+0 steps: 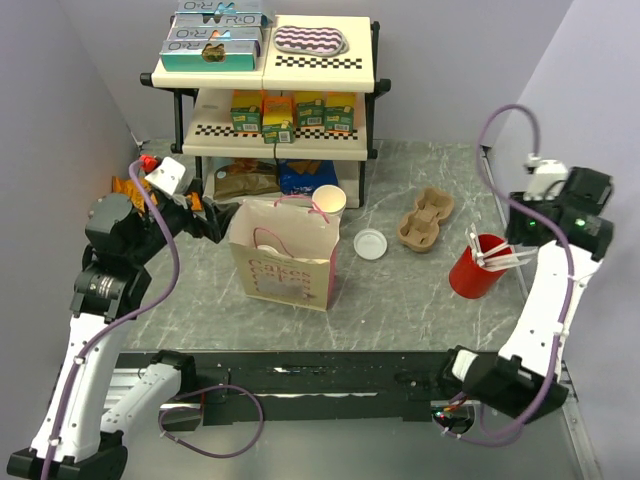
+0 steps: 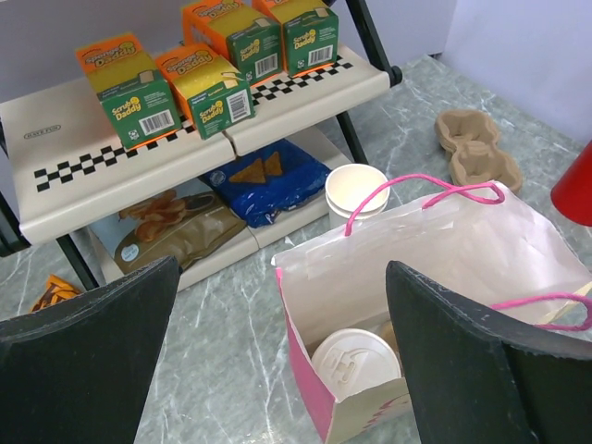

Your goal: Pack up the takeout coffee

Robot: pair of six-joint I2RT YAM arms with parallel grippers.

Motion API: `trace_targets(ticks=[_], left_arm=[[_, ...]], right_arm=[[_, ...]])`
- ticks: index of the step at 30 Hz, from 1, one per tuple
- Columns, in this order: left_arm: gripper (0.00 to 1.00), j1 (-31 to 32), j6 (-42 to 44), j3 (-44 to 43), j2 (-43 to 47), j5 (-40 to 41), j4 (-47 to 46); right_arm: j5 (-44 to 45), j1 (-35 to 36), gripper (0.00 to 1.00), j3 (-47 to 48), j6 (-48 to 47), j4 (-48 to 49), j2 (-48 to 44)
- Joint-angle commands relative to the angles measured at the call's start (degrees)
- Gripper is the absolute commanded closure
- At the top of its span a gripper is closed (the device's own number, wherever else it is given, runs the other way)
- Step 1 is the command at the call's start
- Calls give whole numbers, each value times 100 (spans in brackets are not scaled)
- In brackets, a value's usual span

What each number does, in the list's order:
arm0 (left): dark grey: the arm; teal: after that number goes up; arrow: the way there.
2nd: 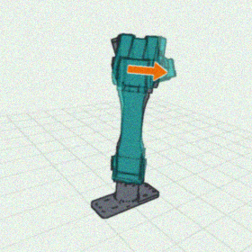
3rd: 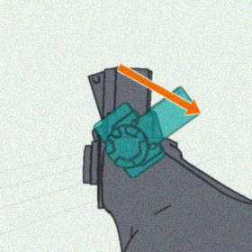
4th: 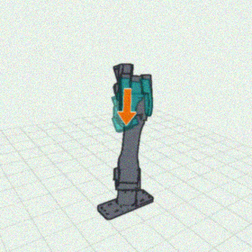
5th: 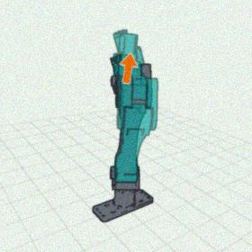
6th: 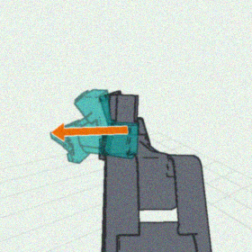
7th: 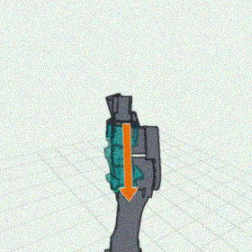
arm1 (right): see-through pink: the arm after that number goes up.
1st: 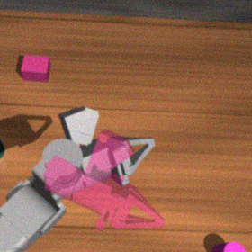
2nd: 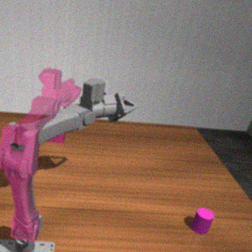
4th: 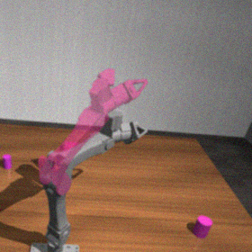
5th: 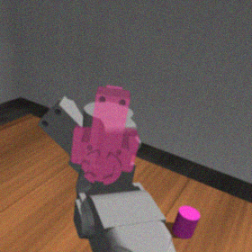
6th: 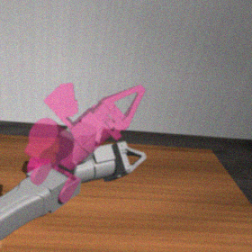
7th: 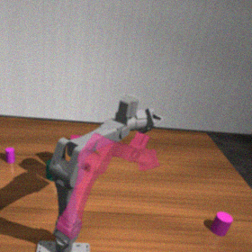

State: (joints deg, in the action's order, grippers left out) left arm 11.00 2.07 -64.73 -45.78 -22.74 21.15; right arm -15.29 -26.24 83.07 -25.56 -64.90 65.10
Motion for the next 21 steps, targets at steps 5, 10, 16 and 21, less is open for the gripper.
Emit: trace_targets(ticks=[5,10,16,21], left_arm=[[1,-81,-426,-66,210,-389,-164],[1,-90,-304,-101,271,-433,-120],[1,-90,-101,-128,105,-696,-172],[1,-90,-171,-66,-124,-854,-366]], right_arm=[[183,-988,45,553,209,83,337],[167,-1059,41,439,253,170,433],[-44,-1085,40,500,482,232,688],[-219,-1085,41,799,447,215,1074]])
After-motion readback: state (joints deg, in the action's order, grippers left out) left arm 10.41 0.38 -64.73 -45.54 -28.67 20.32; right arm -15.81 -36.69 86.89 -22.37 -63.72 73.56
